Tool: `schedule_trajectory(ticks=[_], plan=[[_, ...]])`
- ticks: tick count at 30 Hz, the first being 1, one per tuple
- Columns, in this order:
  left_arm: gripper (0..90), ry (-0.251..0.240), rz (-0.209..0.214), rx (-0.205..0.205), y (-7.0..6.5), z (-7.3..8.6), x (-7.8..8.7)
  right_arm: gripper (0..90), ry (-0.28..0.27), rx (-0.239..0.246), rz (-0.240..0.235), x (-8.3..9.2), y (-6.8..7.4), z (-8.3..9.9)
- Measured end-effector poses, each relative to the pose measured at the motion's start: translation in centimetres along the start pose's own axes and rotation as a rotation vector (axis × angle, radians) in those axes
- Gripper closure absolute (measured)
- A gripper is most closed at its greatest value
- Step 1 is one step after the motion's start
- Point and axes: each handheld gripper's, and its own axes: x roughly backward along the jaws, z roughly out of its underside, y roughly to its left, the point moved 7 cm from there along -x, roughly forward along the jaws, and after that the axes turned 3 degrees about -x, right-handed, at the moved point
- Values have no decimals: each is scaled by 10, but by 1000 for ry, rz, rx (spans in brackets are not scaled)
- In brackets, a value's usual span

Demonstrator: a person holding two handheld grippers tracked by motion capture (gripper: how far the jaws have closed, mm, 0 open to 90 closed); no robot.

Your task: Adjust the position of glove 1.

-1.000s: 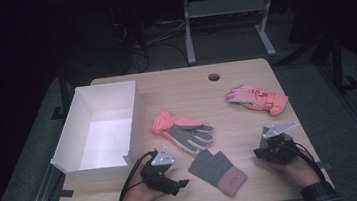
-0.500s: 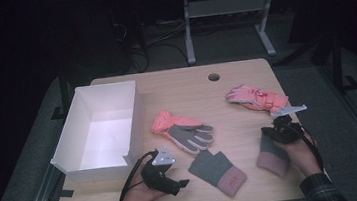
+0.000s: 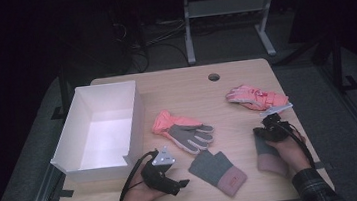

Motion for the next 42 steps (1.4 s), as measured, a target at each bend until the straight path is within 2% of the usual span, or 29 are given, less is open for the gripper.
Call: schedule_trajectory(ticks=[3, 13, 17, 18, 19, 21, 22, 24, 28, 34, 37, 40, 42], plan=[[137, -11, -1, 7, -1, -1, 0, 900, 2, 38, -27, -6, 15, -5], [137, 0, 1, -6, 1, 0, 1, 900, 24, 162, -140, -21, 73, -16], [137, 0, 0, -6, 1, 0, 1, 900, 38, 197, -188, -23, 91, -15], [137, 0, 0, -6, 1, 0, 1, 900, 38, 197, -188, -23, 91, -15], [137, -1, 0, -5, 1, 0, 1, 900, 48, 222, -204, -26, 100, -12], [137, 0, -1, -7, 1, 0, 2, 900, 44, 247, -202, -25, 105, -13], [137, -1, -2, -9, 1, 0, 2, 900, 33, 242, -209, -22, 106, -14], [137, -7, -1, 0, 1, 0, 2, 900, 8, 237, -206, -13, 102, -17], [137, -8, -4, 3, 1, 0, 2, 863, -29, 187, -162, 4, 82, -17], [137, 0, -7, -7, 1, 1, 3, 751, -26, 81, -98, 25, 49, 5], [137, 3, -4, 3, 1, 1, 3, 702, -15, 37, -75, 33, 42, 16], [137, 3, -4, 0, 1, 1, 3, 665, -18, 13, -62, 36, 40, 25], [137, 1, -5, -1, 1, 1, 2, 641, -15, 15, -54, 36, 40, 30]])
